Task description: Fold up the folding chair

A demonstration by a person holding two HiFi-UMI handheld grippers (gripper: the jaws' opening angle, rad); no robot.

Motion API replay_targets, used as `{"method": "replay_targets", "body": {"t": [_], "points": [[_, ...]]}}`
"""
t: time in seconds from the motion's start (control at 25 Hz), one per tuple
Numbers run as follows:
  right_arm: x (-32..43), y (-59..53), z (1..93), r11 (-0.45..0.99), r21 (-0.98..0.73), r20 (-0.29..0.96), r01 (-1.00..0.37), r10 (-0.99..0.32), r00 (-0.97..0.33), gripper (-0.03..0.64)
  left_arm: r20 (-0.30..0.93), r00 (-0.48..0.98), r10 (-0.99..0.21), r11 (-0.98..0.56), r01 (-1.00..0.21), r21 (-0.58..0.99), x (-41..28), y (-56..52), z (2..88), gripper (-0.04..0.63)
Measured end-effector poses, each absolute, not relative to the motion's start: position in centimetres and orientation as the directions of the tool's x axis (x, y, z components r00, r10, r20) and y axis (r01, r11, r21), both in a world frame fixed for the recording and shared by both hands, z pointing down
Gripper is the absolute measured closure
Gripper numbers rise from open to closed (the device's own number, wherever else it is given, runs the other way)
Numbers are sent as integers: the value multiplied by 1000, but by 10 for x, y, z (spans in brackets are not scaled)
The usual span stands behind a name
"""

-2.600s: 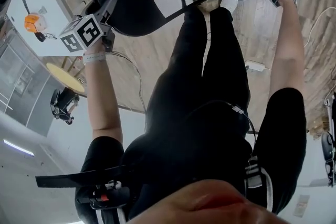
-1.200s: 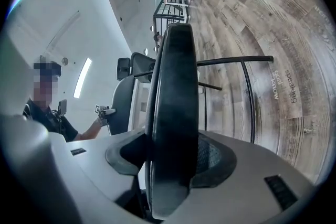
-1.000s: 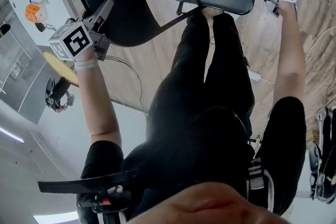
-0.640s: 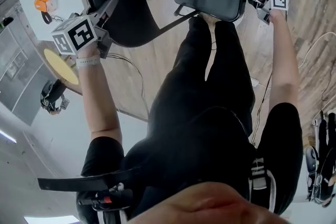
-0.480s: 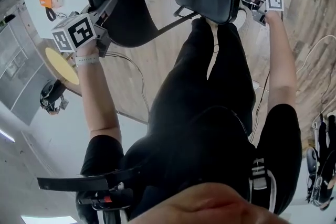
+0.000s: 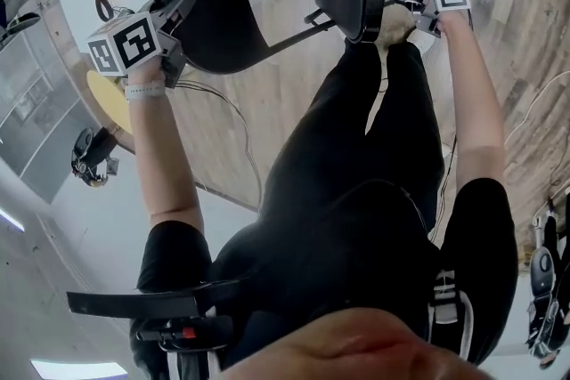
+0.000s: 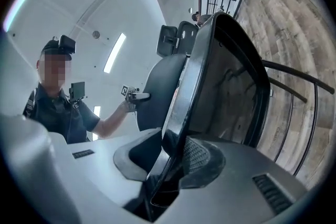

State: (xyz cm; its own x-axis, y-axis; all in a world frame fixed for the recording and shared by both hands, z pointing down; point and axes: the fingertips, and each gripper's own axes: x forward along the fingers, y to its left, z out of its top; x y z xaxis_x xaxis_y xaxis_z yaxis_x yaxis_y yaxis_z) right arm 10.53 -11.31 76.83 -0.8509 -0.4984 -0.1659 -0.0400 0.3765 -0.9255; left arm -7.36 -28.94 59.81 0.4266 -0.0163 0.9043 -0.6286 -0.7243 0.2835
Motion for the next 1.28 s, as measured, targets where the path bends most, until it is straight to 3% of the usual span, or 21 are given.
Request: {"method": "replay_targets", "body": {"t": [0.32, 0.8, 1.28], "points": [[32, -183, 728, 388, -921, -143, -46, -445, -884, 534, 905, 425, -28, -720, -636, 277, -120, -336, 578, 538], [-34, -226, 733, 336, -942, -174, -12, -518, -838, 575, 905, 426, -15, -722, -631, 284, -142, -345, 595, 540], [-89, -269, 742, 272, -958, -77, -94, -557, -827, 574, 909, 416, -22, -727, -631, 271, -158, -355, 597, 540]]}}
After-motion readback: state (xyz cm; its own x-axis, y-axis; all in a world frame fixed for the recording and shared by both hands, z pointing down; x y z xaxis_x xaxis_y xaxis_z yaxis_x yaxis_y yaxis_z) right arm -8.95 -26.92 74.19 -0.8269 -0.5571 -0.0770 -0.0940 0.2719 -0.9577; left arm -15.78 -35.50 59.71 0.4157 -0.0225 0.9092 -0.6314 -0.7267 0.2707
